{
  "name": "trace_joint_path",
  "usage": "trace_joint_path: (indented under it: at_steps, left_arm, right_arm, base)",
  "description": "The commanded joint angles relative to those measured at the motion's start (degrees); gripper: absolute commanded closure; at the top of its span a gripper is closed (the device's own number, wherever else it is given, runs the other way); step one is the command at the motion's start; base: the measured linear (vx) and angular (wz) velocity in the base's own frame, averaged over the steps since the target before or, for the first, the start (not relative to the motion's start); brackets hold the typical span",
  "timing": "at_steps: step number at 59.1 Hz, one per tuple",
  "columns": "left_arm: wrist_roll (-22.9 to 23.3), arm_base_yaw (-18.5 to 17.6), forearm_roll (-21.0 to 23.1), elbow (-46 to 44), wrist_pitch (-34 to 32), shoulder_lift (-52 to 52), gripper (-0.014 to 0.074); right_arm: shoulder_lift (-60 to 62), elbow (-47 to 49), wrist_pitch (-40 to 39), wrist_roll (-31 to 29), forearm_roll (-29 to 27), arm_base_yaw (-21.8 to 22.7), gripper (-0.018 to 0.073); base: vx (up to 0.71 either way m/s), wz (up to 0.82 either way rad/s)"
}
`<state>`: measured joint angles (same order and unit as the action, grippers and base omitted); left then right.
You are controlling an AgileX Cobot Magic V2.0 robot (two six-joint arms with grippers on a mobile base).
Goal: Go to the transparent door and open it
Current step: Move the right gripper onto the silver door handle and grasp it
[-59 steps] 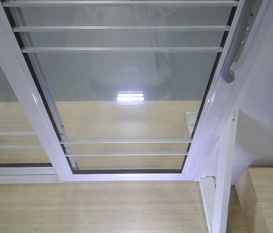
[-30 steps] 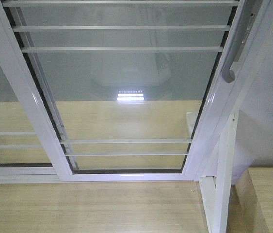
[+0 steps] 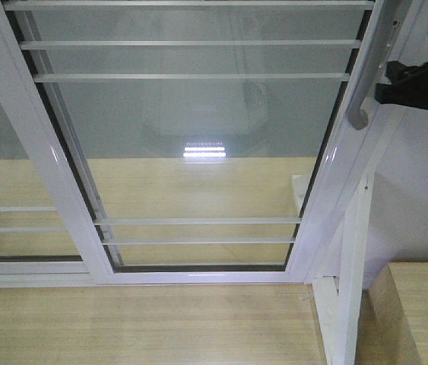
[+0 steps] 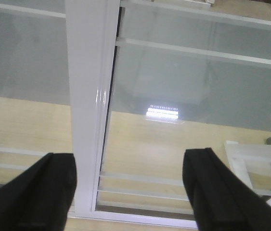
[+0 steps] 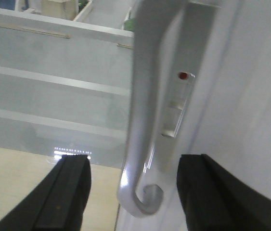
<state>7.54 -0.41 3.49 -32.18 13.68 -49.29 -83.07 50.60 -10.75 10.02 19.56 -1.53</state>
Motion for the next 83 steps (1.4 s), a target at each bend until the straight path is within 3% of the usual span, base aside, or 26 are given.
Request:
trace_joint_path:
  at_steps: [1,24,31,44,49,69,83]
  left_arm:
    - [0.07,-0.15,0.62,-1.59,-6.34,-0.11,0.0019]
    - [0.07,-0.15,0.62,-1.59,-6.81,-0.11,0.0019]
    - [0.07,-0.15,0.62,-1.59,-6.72,-0.11,0.0019]
    - [0.07,-0.15,0.62,-1.59,-7.42,-0.11,0.0019]
    - [0.07,-0.15,0.62,-1.59,-7.67,-0.11,0.0019]
    - [0.07,-0.15,0.62,-1.59,-7.71,-0.11,0.0019]
    - [0.07,-0.15,0.62,-1.59,-7.61,-0.11,0.0019]
  right_arm:
    - [-2.70,5.67,-6.60,0.48,1.42,-1.21,0.0102]
    - [-16.41,19.71,-7.18,0.54,-0.48,-1.21,0.0118]
    - [-17.93,21.76,-7.18,0.49,-0.48,-1.21,0.0203]
    - [-18.35,21.79,-11.04,0.49,-0.41,-1.21,0.0471]
    - [-18.35,21.79,-11.56,0.56,-0.36,-1.49,0.0510]
    - [-18.35,21.79,-13.16,0.65,-0.42,-5.36,0.0482]
    - [-18.93,21.79,-14.12,0.71,-1.75,-10.14,0.0386]
  base:
    - [0.00,0.00]
    - [0.00,0.00]
    - [0.00,-0.01]
    - [0.00,0.00]
    - [0.00,0.00]
    - [0.00,0.00]
    - [0.00,0.00]
